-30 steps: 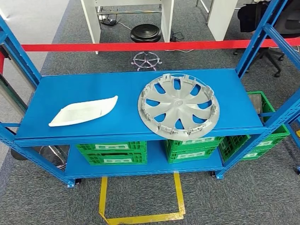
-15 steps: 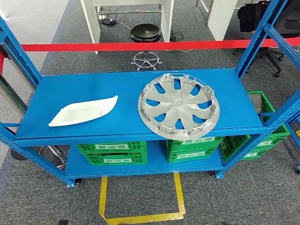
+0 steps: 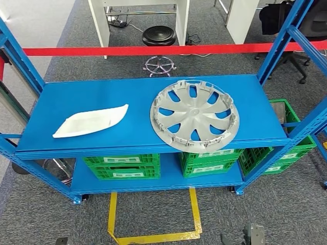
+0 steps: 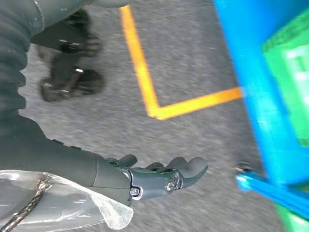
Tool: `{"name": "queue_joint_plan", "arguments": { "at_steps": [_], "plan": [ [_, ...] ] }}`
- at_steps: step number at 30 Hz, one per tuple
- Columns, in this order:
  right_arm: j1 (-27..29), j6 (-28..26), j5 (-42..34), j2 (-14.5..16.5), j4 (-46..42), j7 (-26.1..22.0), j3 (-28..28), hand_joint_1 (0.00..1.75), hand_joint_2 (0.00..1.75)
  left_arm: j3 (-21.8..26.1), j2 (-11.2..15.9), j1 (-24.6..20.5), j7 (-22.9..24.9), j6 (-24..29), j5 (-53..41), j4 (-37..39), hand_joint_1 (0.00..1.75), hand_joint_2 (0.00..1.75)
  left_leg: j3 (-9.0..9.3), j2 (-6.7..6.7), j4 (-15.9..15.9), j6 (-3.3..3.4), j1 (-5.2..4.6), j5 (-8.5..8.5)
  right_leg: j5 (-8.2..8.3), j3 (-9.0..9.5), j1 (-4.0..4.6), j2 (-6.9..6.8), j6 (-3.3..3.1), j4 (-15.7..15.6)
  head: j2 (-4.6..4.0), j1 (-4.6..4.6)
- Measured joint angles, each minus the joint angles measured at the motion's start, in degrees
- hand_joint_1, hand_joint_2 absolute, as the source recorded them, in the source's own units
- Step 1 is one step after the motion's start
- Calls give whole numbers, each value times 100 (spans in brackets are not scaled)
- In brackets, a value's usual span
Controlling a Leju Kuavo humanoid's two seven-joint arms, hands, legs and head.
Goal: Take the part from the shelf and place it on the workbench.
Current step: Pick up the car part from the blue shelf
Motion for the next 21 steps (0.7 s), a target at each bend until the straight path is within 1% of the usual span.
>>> {"name": "queue_joint_plan", "arguments": {
  "at_steps": [8, 12, 16, 21],
  "plan": [
    [269, -410, 889, 283, -1155, -266, -509, 0, 175, 362, -55, -113, -193, 45, -308, 123, 0, 175, -1, 0, 0, 0, 0, 0, 0, 0, 0, 0, 0, 0, 0, -1],
    [414, -589, 1489, 376, -1726, -353, -689, 0, 175, 507, -68, -160, -274, 58, -487, 178, 0, 175, -1, 0, 0, 0, 0, 0, 0, 0, -1, 1, 0, 0, 0, -1],
    [570, -765, 2188, 402, -2325, -346, -787, 0, 175, 636, -91, -214, -323, 64, -664, 232, 0, 175, -1, 0, 0, 0, 0, 0, 0, -1, -1, 1, 0, 0, 0, 0],
    [746, -975, 3027, 402, -2988, -207, -836, 0, 175, 766, -107, -272, -384, 72, -870, 289, 0, 175, 0, 0, 0, 0, 0, 0, 0, -1, 0, 1, 0, 0, 0, -1]
  ]
}}
